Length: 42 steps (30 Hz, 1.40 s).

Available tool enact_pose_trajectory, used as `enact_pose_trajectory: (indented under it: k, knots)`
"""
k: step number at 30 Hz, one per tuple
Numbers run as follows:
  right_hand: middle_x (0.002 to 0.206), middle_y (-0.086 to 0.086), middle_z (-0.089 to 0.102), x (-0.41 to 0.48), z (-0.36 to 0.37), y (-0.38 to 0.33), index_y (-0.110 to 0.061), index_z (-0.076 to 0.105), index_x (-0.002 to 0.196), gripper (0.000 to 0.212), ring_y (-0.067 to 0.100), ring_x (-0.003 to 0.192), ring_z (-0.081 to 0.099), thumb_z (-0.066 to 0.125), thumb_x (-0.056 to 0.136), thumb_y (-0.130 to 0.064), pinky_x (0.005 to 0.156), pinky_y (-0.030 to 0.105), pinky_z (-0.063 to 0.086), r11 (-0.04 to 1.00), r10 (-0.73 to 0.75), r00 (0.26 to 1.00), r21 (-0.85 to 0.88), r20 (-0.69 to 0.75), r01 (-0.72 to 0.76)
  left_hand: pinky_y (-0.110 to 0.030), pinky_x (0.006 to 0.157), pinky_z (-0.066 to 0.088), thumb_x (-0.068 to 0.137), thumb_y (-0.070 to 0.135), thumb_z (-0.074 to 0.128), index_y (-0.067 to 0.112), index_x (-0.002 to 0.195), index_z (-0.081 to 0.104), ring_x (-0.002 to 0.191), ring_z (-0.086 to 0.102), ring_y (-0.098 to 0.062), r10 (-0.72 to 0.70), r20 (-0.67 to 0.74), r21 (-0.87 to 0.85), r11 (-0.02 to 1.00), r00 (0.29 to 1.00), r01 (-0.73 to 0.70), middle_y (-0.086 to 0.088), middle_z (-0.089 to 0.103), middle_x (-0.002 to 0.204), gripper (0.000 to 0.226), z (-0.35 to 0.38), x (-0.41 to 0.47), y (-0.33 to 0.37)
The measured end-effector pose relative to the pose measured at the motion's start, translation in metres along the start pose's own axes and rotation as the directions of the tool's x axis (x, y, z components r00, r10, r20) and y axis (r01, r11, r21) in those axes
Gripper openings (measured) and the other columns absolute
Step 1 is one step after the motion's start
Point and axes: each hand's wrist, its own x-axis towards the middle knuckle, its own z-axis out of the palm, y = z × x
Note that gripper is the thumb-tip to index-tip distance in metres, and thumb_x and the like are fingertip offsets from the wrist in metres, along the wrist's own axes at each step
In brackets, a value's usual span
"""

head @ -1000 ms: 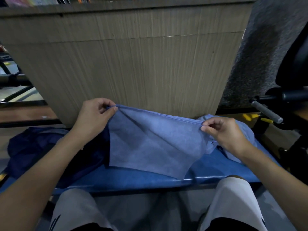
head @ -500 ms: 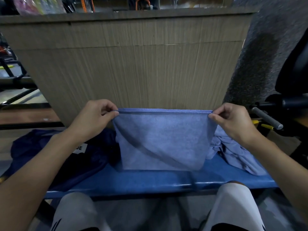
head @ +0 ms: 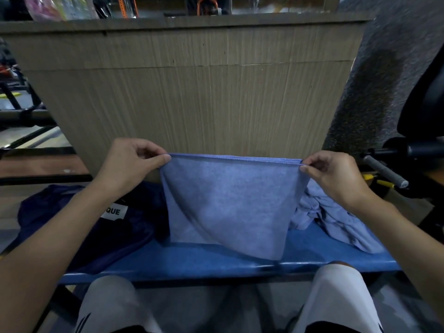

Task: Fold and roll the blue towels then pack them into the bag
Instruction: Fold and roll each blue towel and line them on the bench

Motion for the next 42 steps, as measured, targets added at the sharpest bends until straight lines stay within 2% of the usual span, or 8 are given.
enact_pose_trajectory:
  k: [8,11,14,17,25,30,37,42]
  knots:
    - [0.085,0.009,0.063,0.010,0.002,-0.006,-0.006,0.063,0.100,0.009,0.024,0.080,0.058,0.062,0.092,-0.010,0.075,0.036,0.047,0.994,-0.058,0.998,-0.092,0.034,0.061,-0.003,0.066,0.043,0.084,0.000,0.071,0.020,0.099,0.069,0.062,0.058,0.011,0.015,0.134,0.048,0.999,0.991,-0.022,0.015,0.062,0.067,0.025,0.002,0.008,-0.010]
    - [0.070,0.018,0.060,0.020,0.004,-0.010,0.002,0.062,0.084,0.020,0.031,0.069,0.058,0.054,0.096,-0.011,0.065,0.038,0.044,0.980,-0.046,0.994,-0.189,0.103,0.065,-0.004,0.060,0.042,0.089,0.001,0.066,0.016,0.087,0.068,0.058,0.058,0.011,-0.025,0.201,0.145,0.989,0.979,-0.005,0.011,0.062,0.069,0.016,0.009,0.014,-0.011]
    - [0.063,0.014,0.053,0.033,0.014,-0.015,-0.004,0.052,0.081,0.019,0.020,0.042,0.060,0.049,0.099,-0.007,0.043,0.031,0.048,0.987,0.148,0.976,0.043,0.159,-0.157,-0.017,0.041,0.045,0.096,0.005,0.058,0.004,0.091,0.063,0.041,0.053,-0.005,-0.257,0.233,-0.004,0.964,0.938,0.265,-0.006,0.059,0.058,0.007,0.013,0.023,-0.014]
    - [0.071,0.010,0.050,0.052,0.027,-0.020,-0.014,0.046,0.079,0.027,0.024,0.051,0.063,0.041,0.099,0.002,0.055,0.040,0.052,0.912,0.235,0.957,0.302,0.169,-0.277,-0.022,0.043,0.052,0.098,0.007,0.054,0.002,0.094,0.056,0.047,0.063,-0.013,-0.372,0.220,-0.215,0.883,0.902,0.417,-0.017,0.060,0.078,0.006,0.015,0.037,-0.010]
    - [0.088,0.014,0.061,0.084,0.038,-0.036,-0.008,0.052,0.088,0.016,0.016,0.074,0.064,0.043,0.097,0.002,0.058,0.011,0.048,0.945,0.071,0.997,0.320,-0.017,-0.062,-0.024,0.050,0.056,0.097,0.006,0.057,0.010,0.089,0.059,0.059,0.069,-0.016,-0.208,0.025,-0.362,0.910,0.978,0.203,-0.013,0.064,0.078,0.009,0.007,0.056,-0.009]
    - [0.079,0.012,0.062,0.041,0.048,-0.016,-0.012,0.057,0.079,0.021,0.019,0.074,0.058,0.048,0.088,0.004,0.066,0.030,0.046,0.958,0.100,0.995,0.270,0.024,-0.102,-0.026,0.056,0.059,0.094,0.004,0.059,0.007,0.087,0.062,0.066,0.070,-0.019,-0.234,0.122,-0.335,0.905,0.965,0.262,-0.016,0.067,0.077,0.009,0.010,0.017,-0.032]
    - [0.061,0.006,0.065,-0.090,0.089,0.058,-0.021,0.061,0.060,0.033,0.016,0.059,0.059,0.060,0.081,0.004,0.060,0.034,0.046,0.975,0.215,0.863,-0.044,0.457,-0.220,-0.030,0.064,0.058,0.086,-0.012,0.063,-0.001,0.077,0.064,0.069,0.067,-0.026,-0.437,0.429,-0.103,0.846,0.790,0.524,-0.016,0.069,0.068,0.014,0.051,-0.100,-0.100]
    - [0.054,-0.005,0.059,-0.133,0.095,0.077,-0.024,0.056,0.057,0.034,0.005,0.053,0.051,0.061,0.079,0.003,0.056,0.019,0.040,0.955,0.294,0.784,-0.140,0.547,-0.260,-0.034,0.060,0.059,0.088,0.001,0.067,-0.002,0.086,0.064,0.070,0.072,-0.028,-0.517,0.554,0.060,0.806,0.652,0.588,-0.017,0.070,0.070,0.004,0.061,-0.146,-0.119]
